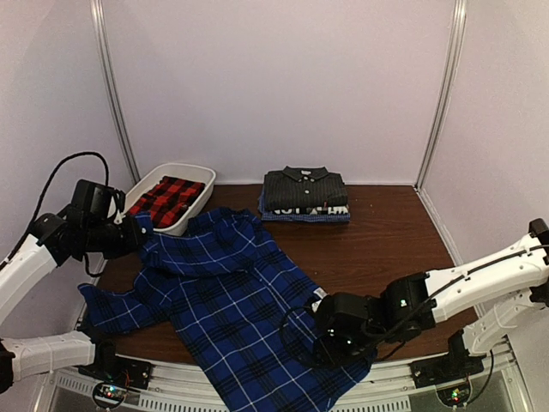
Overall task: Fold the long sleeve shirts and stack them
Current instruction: Fold the flattened shirt at the center of the board, then place the sleeve of the 1/3-folded shirt.
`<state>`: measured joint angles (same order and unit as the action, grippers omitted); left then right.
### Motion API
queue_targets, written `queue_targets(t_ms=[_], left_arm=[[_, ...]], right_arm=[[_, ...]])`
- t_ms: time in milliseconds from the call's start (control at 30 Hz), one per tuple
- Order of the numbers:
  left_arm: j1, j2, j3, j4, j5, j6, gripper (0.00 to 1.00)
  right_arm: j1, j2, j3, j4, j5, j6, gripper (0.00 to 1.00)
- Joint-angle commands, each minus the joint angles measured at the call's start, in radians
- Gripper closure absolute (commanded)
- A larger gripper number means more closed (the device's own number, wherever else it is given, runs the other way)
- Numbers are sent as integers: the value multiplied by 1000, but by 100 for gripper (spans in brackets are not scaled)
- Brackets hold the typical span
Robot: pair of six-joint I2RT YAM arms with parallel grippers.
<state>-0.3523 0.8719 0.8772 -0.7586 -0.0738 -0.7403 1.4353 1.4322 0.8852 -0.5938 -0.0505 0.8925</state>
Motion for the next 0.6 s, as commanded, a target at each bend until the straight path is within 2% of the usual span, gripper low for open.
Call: queue_targets(t_ms=[0, 100, 267, 400, 567], left_arm=[[10, 18, -9, 31, 31, 7, 100], [9, 23, -6, 31, 21, 11, 100], [10, 34, -18, 36, 42, 9, 100], [9, 35, -10, 36, 38, 15, 100], [9, 47, -4, 35, 55, 43, 100]], right_arm=[[-29, -108, 0, -56, 100, 32, 51], [-77, -125, -14, -63, 138, 41, 48], [-142, -110, -47, -33, 143, 41, 53], [-145, -130, -174, 10, 99, 101, 55], [-144, -229, -349, 61, 53, 180, 56]])
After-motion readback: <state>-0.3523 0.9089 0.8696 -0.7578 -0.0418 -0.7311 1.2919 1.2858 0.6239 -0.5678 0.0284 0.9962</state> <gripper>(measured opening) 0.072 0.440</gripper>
